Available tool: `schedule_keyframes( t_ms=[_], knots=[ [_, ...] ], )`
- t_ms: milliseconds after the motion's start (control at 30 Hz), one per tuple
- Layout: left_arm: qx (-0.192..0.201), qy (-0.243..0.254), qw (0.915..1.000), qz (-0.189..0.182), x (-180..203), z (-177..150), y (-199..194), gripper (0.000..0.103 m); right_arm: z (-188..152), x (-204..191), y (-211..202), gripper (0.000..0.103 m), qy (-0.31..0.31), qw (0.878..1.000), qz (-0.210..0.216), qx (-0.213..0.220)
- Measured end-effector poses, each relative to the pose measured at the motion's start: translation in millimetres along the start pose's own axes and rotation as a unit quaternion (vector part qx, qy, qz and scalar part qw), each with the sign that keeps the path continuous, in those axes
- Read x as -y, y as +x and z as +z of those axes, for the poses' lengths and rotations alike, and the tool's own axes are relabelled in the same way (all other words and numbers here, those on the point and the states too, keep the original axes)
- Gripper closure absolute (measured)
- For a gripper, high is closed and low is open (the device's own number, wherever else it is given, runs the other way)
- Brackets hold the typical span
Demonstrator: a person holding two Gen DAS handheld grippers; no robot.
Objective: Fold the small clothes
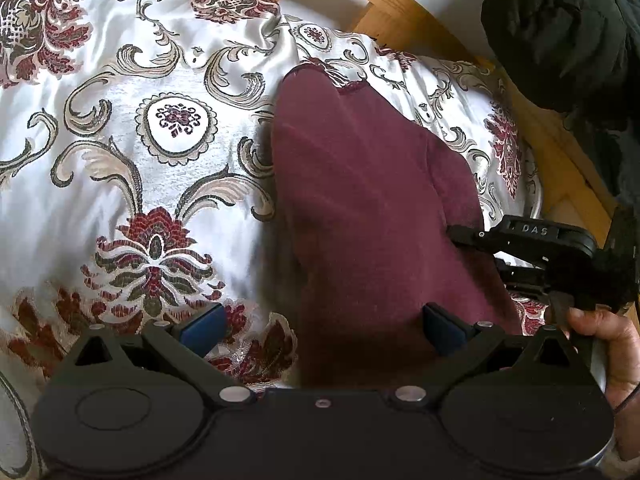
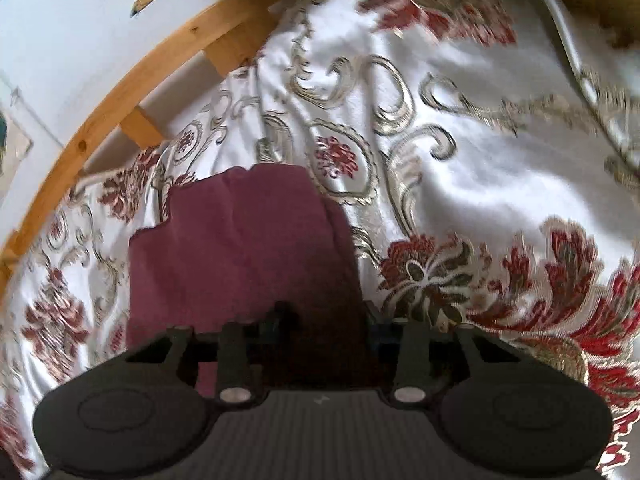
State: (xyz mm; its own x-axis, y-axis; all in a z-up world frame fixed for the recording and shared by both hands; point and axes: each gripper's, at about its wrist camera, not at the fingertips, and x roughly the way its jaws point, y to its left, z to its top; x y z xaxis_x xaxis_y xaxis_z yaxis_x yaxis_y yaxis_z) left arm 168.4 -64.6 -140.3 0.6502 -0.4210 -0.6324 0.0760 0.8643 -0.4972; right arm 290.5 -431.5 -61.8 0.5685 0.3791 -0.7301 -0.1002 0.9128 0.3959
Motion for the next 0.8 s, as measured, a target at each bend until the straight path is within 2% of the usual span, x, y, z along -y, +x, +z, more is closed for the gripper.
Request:
schedule_keyframes(
  t_ms=[100,200,433,800],
  knots=[
    [0.0,-0.001,1.0,0.0,0,0,0,0.0,-4,-16,-1,0.069,-0.046,0.999,-0.021,0.01],
    [0.0,0.0,1.0,0.0,0,0,0,0.001,-6,-22,-2,0.069,-0.066,0.997,-0.03,0.015],
    [-0.001,0.0,1.0,0.001,0,0,0,0.0,-4,-13,-1,0.067,-0.04,0.999,-0.018,0.008],
    [-0.001,-0.001,1.0,0.001,1,1,-1,0.0,-5,-14,0,0.065,-0.039,0.999,-0.02,0.007]
  ],
)
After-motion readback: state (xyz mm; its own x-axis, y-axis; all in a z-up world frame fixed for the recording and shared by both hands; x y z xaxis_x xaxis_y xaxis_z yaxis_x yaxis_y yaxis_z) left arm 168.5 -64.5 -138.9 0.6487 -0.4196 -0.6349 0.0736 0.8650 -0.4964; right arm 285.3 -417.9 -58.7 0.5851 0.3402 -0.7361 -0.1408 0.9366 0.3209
